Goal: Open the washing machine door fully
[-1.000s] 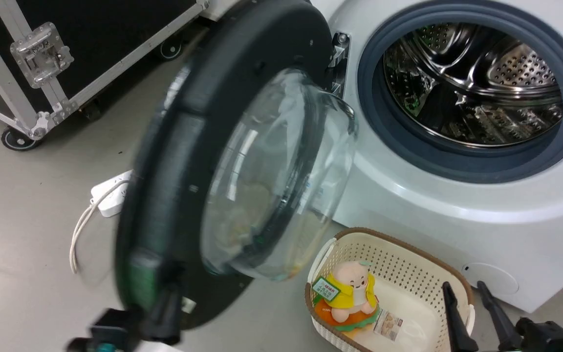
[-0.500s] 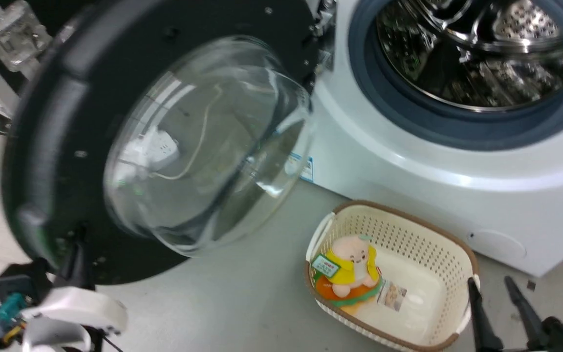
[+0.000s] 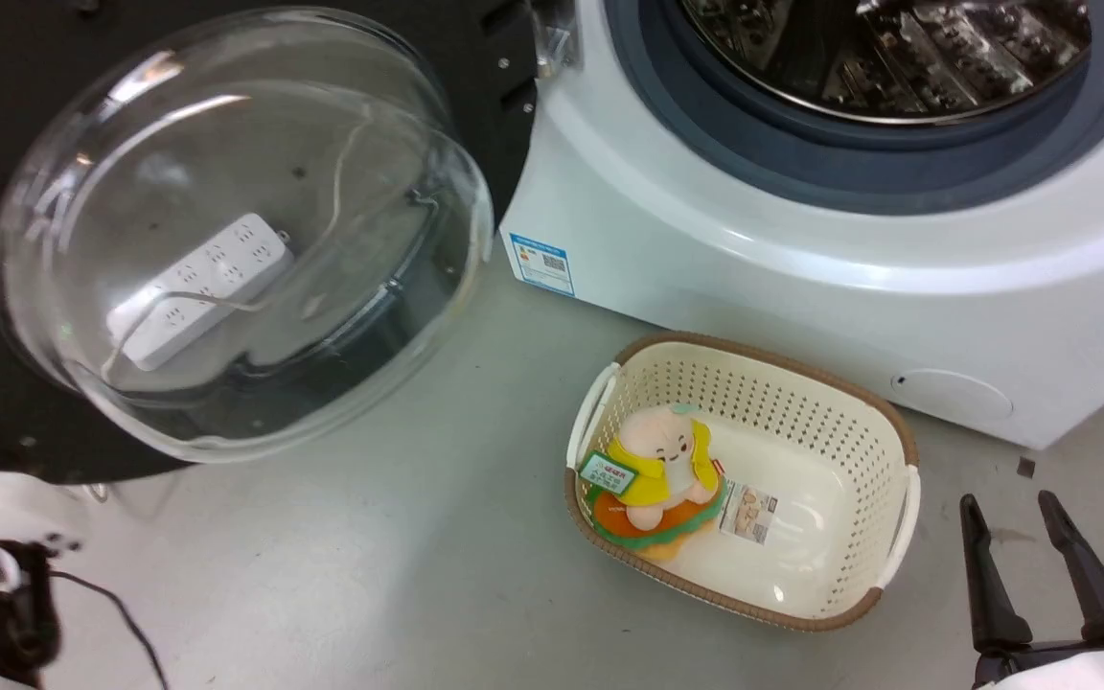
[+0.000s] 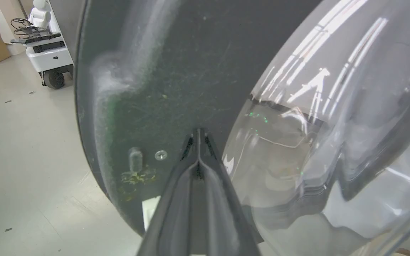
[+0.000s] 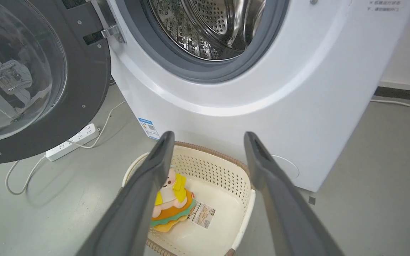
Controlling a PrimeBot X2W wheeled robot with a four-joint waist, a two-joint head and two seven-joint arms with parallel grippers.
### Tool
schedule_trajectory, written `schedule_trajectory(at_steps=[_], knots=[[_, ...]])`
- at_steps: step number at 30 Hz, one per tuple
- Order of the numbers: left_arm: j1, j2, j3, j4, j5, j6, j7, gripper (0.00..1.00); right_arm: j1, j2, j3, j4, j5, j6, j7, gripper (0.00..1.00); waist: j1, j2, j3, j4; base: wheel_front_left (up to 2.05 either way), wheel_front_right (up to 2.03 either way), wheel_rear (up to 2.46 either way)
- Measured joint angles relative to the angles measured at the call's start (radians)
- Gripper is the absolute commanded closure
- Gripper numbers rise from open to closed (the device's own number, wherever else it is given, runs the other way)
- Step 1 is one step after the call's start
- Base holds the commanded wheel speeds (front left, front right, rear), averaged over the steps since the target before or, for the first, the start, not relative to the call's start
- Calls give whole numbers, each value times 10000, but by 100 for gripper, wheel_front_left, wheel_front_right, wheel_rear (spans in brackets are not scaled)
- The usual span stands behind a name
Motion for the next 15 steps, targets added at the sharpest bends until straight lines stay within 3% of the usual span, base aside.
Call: schedule_trajectory(at_steps=[5, 15], knots=[[-513, 295, 159, 846, -84, -176, -257, 100, -3, -36, -35, -161, -15, 0, 96, 0, 0, 0, 183, -150, 0, 0, 0], [-729, 343, 40, 1507, 33, -339, -575, 100, -5, 15, -38, -59, -13, 0, 56, 0, -1, 0, -82, -259, 0, 0, 0]])
